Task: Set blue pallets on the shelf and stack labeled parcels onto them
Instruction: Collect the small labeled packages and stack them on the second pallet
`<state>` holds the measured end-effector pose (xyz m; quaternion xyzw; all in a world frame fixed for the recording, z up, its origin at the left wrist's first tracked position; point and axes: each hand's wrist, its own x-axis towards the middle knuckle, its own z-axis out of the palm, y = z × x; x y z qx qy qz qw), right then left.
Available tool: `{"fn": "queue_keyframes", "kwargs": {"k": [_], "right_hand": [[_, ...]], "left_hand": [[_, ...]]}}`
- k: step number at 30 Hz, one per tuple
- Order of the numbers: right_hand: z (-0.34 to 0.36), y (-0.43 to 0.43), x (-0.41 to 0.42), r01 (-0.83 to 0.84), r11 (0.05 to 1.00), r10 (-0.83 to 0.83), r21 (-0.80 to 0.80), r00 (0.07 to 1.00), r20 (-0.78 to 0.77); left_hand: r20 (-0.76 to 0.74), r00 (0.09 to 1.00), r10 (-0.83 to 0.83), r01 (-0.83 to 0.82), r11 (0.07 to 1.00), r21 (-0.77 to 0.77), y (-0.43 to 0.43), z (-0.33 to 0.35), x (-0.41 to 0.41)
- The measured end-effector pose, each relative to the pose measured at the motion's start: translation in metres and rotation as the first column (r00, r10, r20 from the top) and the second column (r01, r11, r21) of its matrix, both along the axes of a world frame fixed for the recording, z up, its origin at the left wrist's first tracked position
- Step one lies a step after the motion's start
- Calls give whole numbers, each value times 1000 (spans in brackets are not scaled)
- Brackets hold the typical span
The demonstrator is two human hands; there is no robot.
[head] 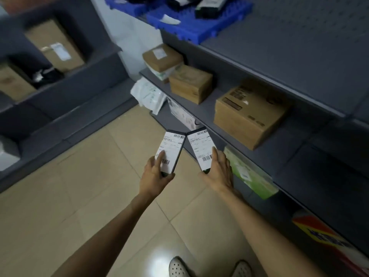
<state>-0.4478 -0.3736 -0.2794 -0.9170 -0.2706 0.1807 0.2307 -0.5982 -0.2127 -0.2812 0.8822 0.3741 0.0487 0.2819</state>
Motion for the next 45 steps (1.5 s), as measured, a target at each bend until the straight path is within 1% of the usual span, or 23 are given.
{"fn": "queue_keyframes", "kwargs": {"k": [2,4,7,9,12,16,19,22,26,30,37,43,45], "right_hand": [[28,44,-21,-64,997,61,43,996,68],[58,86,-37,-120,989,108,86,985,136],[105,143,-51,-177,974,146,145,969,200],[136,171,-54,-194,966,150,170,959,241],[177,199,-47,-203,953,132,225,947,293],[222,224,-16,-204,948,103,245,923,371],[242,237,15,-191,941,68,280,916,396],[247,246,53,-151,938,9,313,911,413],[251,260,120,-72,940,-70,334,916,395],[264,279,201,-41,945,-104,324,903,417],[289,294,331,58,957,-167,283,910,380],[281,303,392,143,976,-190,163,927,324],[279,307,407,161,978,-195,133,932,306]], "left_hand": [[44,998,43,-45,999,30,42,29,-32],[96,991,95,-97,995,18,82,58,-53],[183,974,133,-136,991,5,133,102,-68],[231,962,146,-160,986,44,157,129,-72],[264,955,133,-174,975,140,186,166,-69],[312,946,86,-146,974,174,219,209,-43],[341,939,39,-110,976,190,234,227,-8],[354,935,1,-58,987,151,245,235,37],[363,929,-65,14,990,141,265,247,111],[372,918,-138,79,982,170,292,264,201],[345,907,-240,177,963,204,321,284,348],[223,926,-304,258,942,215,338,277,420],[179,925,-334,283,923,262,347,279,441]]}}
